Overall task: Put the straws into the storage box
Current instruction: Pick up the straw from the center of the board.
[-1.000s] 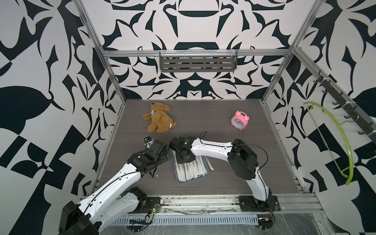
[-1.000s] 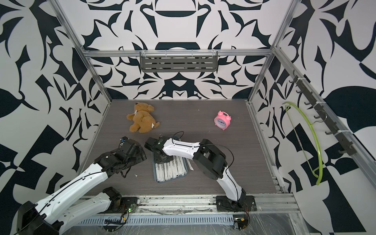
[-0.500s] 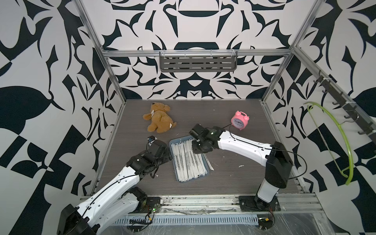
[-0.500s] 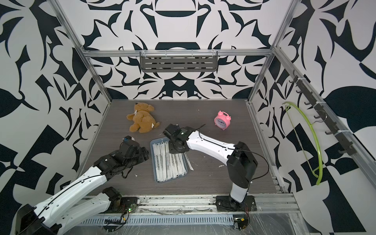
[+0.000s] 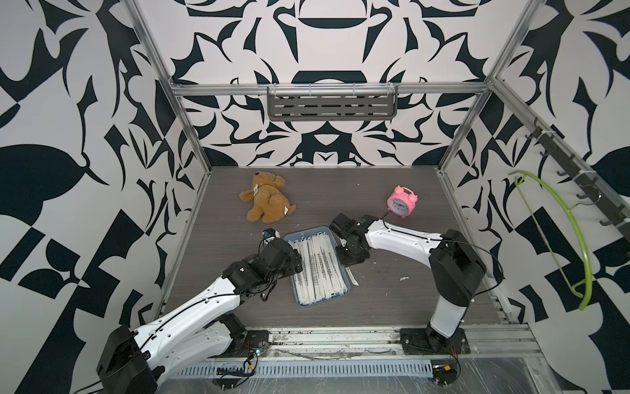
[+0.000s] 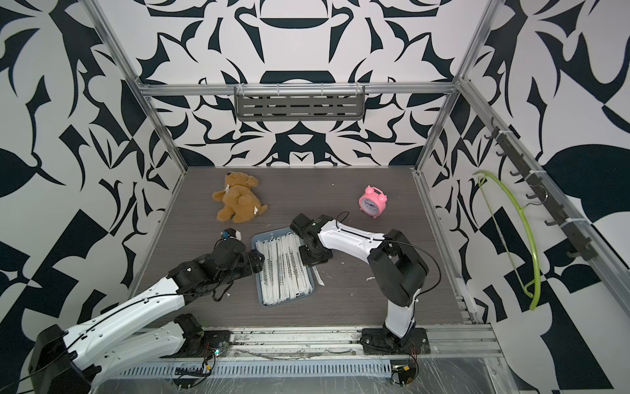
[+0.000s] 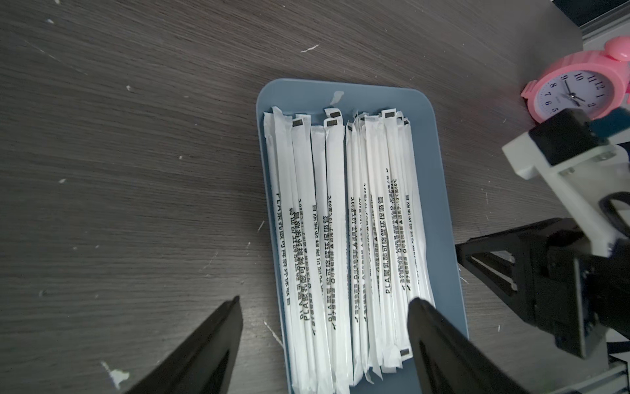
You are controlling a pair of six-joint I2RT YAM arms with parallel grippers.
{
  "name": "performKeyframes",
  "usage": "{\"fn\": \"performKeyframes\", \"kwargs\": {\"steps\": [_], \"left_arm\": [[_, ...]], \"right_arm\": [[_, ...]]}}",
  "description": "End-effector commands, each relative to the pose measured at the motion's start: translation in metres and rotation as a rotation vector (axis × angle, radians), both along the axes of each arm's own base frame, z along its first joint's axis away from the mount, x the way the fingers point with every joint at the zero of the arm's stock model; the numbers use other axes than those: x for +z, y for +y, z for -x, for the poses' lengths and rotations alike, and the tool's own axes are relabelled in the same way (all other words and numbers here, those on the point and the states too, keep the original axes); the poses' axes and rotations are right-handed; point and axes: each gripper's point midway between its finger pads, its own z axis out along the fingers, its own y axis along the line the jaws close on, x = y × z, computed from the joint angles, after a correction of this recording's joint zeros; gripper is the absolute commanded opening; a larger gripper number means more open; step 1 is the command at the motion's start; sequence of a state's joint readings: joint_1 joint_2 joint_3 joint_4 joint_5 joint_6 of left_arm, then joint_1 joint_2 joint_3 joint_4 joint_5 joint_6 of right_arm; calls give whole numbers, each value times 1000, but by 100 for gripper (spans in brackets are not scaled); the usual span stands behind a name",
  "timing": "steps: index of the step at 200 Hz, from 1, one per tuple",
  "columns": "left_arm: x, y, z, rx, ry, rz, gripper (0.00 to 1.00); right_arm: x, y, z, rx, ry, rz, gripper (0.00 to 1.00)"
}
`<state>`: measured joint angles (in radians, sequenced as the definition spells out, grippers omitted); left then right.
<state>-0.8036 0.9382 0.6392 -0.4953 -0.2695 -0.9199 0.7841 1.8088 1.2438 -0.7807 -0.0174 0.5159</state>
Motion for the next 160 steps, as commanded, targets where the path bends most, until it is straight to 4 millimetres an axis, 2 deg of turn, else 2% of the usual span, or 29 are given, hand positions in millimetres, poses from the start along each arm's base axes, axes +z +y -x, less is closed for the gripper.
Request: {"fn": "performKeyframes", "kwargs": {"steps": [1, 59, 102, 118, 144, 160], "left_arm": [[-4, 3, 1, 7, 6, -18, 84], [-5, -1, -3, 4, 6, -17, 84], [-3, 0, -2, 4, 2, -25, 84], [-1, 2, -3, 10, -6, -28, 84], [4, 8, -5, 34, -23, -41, 84], [6, 14, -6, 63, -30, -55, 84]], "right_arm": [[-6, -1, -1, 24, 9, -10, 29], [-23, -2, -6, 23, 30, -2, 28], [-32, -15, -7, -1, 36, 22, 15], [-20, -20, -9, -7, 9, 28, 11], [18, -24, -11, -40, -50, 9, 11], [39, -17, -7, -67, -82, -11, 9]]}}
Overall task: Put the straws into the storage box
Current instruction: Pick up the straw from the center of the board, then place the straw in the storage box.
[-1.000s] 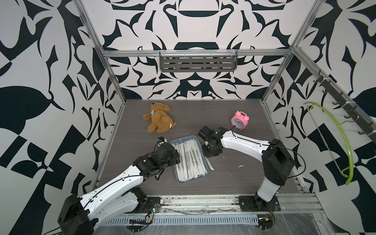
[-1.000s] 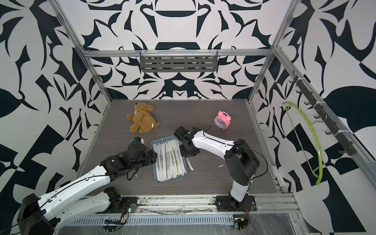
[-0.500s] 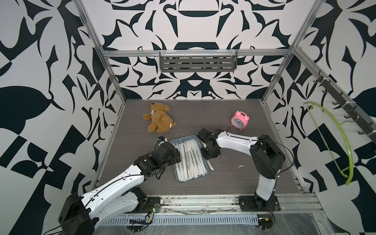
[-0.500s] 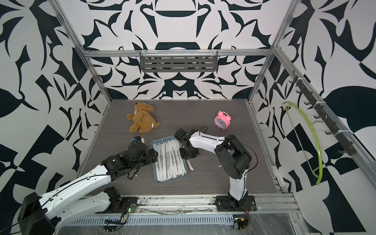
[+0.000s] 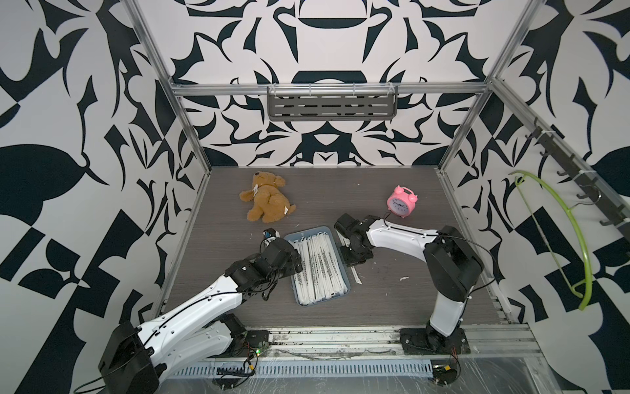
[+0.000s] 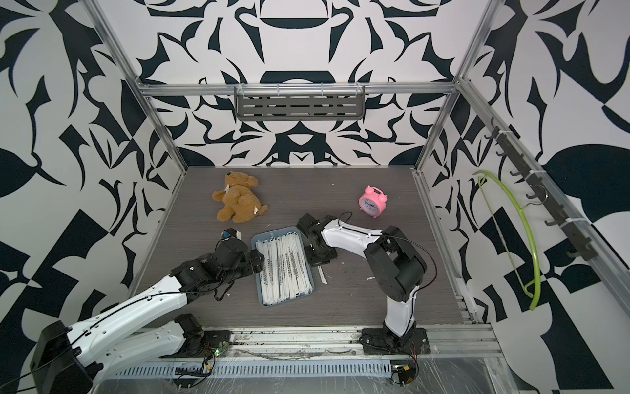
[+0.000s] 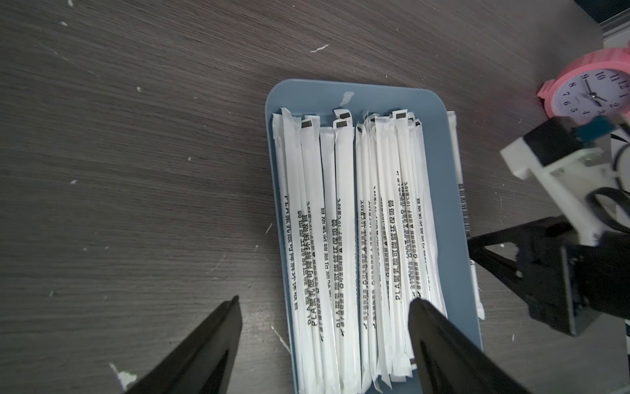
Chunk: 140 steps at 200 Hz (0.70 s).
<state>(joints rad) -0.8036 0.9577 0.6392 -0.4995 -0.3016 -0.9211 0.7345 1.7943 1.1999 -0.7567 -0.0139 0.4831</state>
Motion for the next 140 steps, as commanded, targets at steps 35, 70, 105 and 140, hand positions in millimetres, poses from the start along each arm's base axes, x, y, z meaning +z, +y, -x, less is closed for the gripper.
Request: {"fn": "performKeyframes", "kwargs": {"steps": [35, 70, 105, 140], "left_arm": [[10, 16, -5, 78, -19, -50, 84], [9, 13, -5, 71, -10, -55, 84], [12, 15, -5, 65, -24, -60, 84], [11, 15, -5, 62, -23, -64, 84]], "right_arm": [[80, 55, 18, -40, -163, -92, 9], [51, 88, 19, -55, -120, -137, 9], [26, 84, 20, -40, -65, -104, 11], [12, 76, 22, -49, -38, -84, 17]]}}
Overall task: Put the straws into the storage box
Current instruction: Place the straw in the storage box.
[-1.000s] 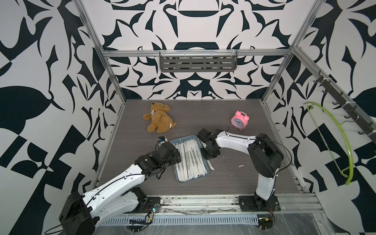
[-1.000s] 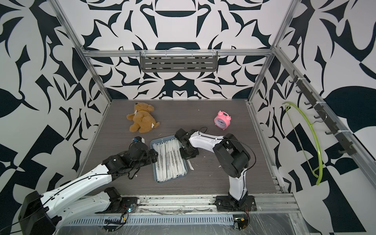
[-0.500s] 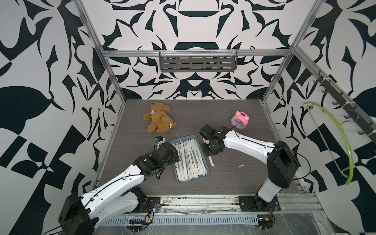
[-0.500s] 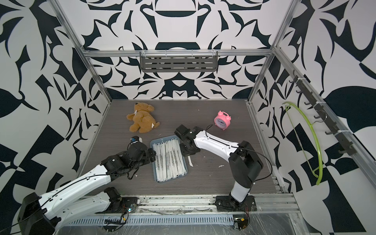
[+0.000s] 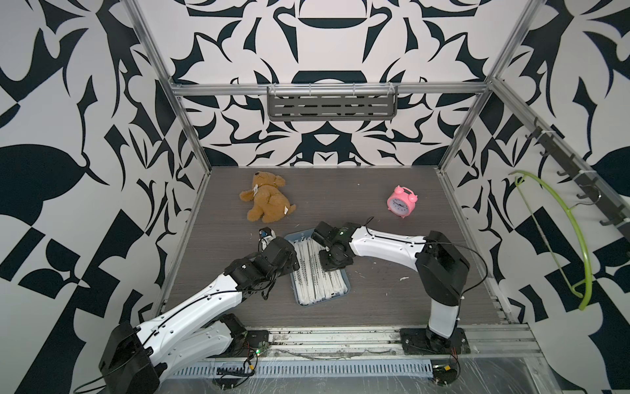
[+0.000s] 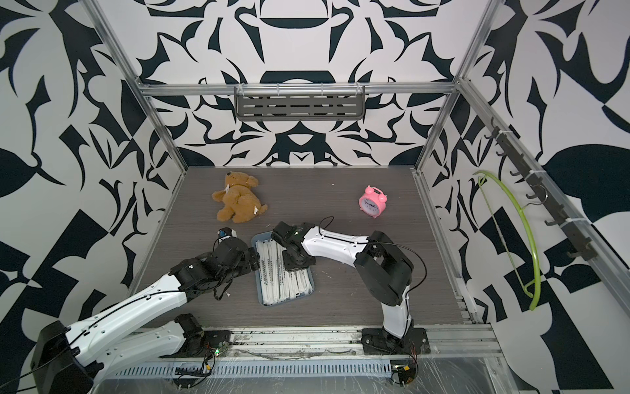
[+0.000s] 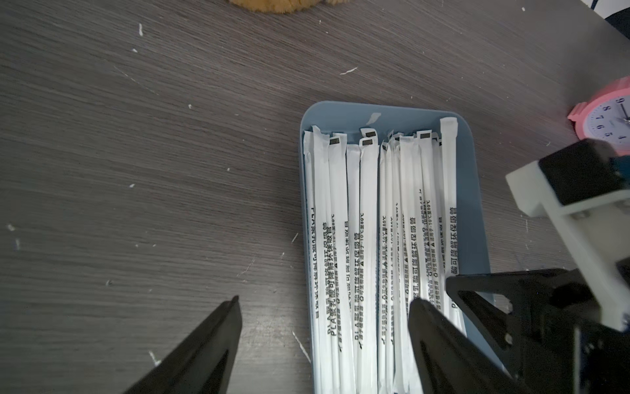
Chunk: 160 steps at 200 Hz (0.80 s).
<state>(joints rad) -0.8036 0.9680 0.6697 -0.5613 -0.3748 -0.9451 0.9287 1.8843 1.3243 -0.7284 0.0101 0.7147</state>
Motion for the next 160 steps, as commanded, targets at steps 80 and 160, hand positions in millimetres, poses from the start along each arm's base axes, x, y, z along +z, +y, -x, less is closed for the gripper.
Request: {"fn": "performKeyframes", "kwargs": {"steps": [80, 160], "left_arm": [[46, 21, -10, -5, -114, -122, 84], [107, 128, -61, 362, -678, -631, 91]], "right_arm": [[98, -27, -9, -11, -139, -84, 32], [167, -215, -117, -252, -901, 99, 99]]}}
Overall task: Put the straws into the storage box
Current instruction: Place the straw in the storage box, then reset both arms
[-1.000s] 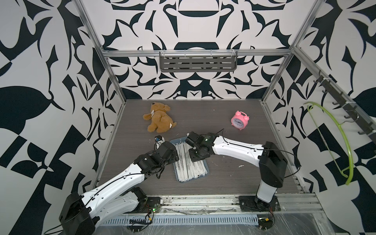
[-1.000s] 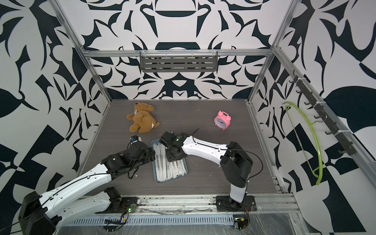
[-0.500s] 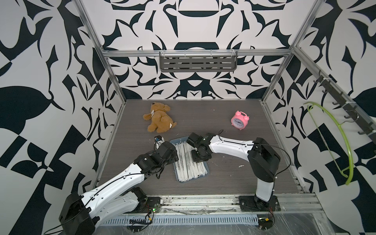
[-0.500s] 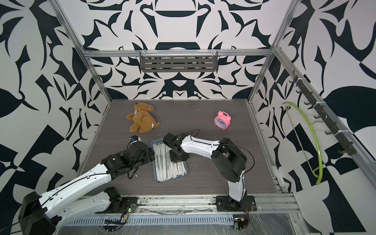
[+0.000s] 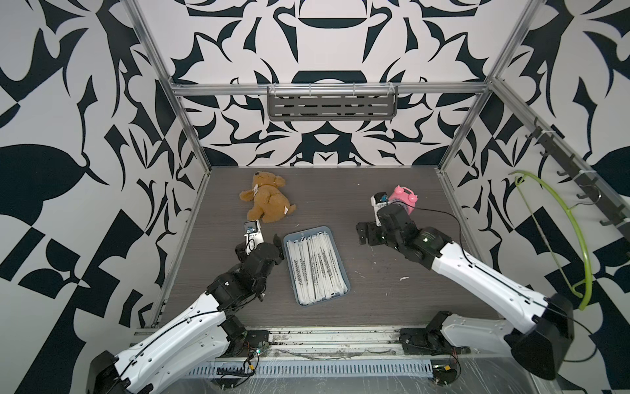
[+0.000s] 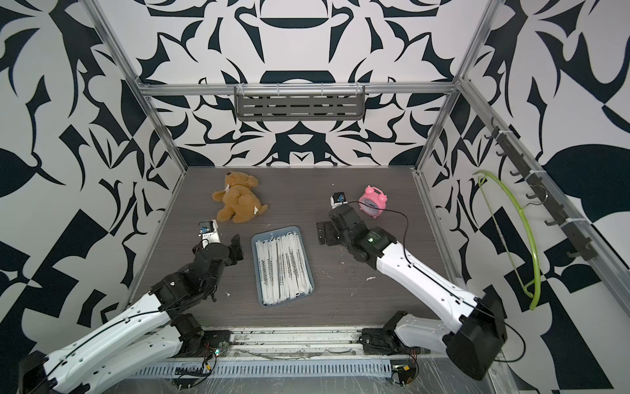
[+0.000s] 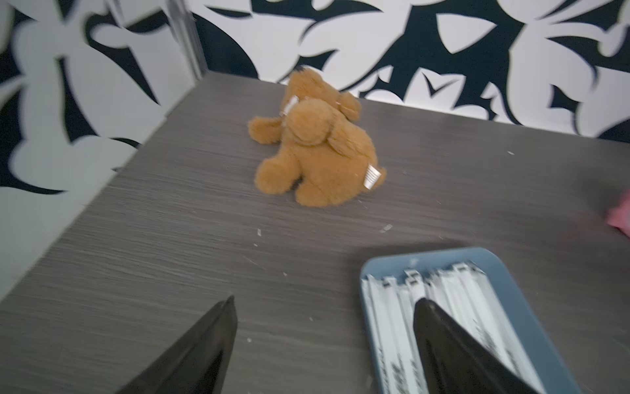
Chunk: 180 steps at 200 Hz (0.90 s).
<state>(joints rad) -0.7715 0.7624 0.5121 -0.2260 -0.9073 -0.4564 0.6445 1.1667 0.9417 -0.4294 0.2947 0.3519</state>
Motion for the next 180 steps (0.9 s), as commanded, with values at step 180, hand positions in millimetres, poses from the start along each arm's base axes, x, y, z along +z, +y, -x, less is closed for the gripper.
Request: {"fn": "performKeyframes", "kwargs": {"steps": [180], "left_arm": [[-103, 102, -127, 54, -30, 26, 99]], "right_arm": [[-121, -175, -84, -331, -310, 118, 92]]}}
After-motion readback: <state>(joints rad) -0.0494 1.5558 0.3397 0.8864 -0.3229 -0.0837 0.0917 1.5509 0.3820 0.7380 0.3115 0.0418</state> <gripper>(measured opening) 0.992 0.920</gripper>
